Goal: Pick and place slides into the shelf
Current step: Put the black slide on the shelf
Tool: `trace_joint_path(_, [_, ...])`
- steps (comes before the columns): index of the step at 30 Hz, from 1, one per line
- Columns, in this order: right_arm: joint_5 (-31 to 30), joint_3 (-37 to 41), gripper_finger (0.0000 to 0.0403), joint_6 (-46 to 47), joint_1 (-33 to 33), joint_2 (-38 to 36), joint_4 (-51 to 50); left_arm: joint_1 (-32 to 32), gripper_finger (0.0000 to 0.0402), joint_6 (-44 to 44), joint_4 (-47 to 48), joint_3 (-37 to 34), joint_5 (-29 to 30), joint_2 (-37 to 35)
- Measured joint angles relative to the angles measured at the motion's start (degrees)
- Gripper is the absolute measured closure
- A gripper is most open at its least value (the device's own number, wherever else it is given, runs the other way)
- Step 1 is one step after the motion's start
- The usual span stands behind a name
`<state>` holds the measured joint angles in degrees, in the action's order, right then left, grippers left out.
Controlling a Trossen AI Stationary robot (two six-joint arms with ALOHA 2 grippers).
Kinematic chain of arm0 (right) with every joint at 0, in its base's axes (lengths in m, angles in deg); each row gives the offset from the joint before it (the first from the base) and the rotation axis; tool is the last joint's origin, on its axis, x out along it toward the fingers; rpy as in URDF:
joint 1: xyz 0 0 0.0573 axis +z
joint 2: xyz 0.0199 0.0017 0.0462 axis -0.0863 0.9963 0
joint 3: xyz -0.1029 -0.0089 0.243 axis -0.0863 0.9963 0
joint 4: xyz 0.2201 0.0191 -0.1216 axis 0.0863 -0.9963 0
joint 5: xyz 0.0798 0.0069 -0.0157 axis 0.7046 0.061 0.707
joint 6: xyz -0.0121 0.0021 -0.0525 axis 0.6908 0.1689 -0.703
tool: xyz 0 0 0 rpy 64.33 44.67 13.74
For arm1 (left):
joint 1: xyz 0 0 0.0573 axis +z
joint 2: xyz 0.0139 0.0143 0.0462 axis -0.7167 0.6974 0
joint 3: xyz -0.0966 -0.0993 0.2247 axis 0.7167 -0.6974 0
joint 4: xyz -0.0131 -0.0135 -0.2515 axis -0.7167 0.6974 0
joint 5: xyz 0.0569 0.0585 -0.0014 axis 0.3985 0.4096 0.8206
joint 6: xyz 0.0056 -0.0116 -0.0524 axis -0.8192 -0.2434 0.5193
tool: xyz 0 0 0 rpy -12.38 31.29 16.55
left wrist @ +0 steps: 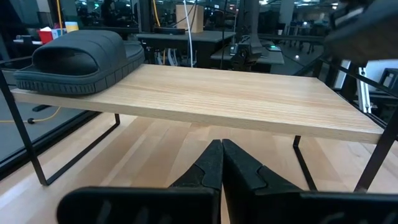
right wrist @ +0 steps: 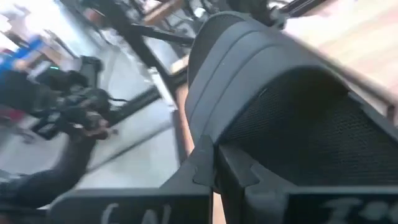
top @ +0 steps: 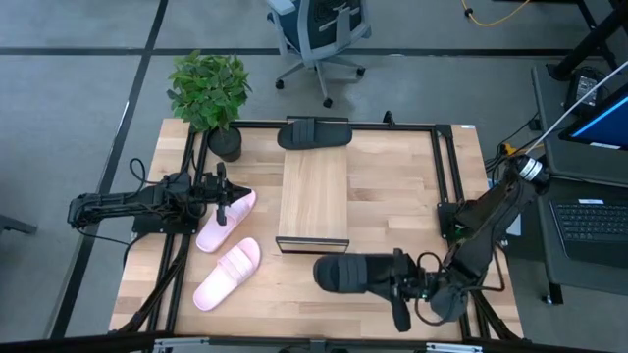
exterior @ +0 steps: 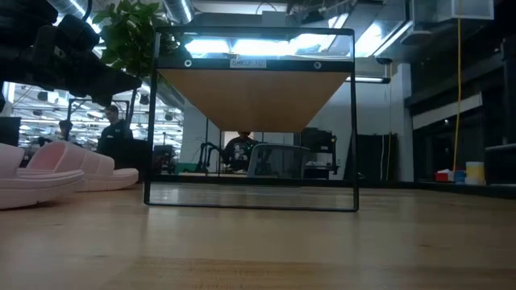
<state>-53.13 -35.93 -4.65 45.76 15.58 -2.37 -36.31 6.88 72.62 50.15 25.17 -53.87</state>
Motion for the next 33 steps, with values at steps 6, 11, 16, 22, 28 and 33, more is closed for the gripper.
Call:
trace_joint_path(6, [0.6,-10.2,0.0397,0.3,-4.0,-0.1,-19.3,0.0,0.0401,0.0,0.0,0.0,0.0,0.0])
trace_joint_path(11, [7.1,-15.0,0.0397,-4.9,-8.5,-0.2,-21.7,0.0,0.0401,0.0,0.0,0.0,0.0,0.0])
trace_joint_path(16, [13.8,-17.2,0.0397,-8.7,-13.8,-0.2,-22.1,0.0,0.0401,0.0,0.0,0.0,0.0,0.0])
trace_joint_path(22, [20.9,-18.1,0.0397,-12.3,-20.3,-0.2,-22.1,0.0,0.0401,0.0,0.0,0.0,0.0,0.0])
trace_joint_path(28, [28.8,-18.2,0.0397,-16.2,-28.7,-0.2,-20.7,0.0,0.0401,-0.4,0.0,0.0,0.0,0.0])
trace_joint_path(33, [37.0,-18.2,0.0397,-19.0,-36.9,-0.2,-19.9,0.0,0.0401,-2.1,0.0,0.0,0.0,0.0])
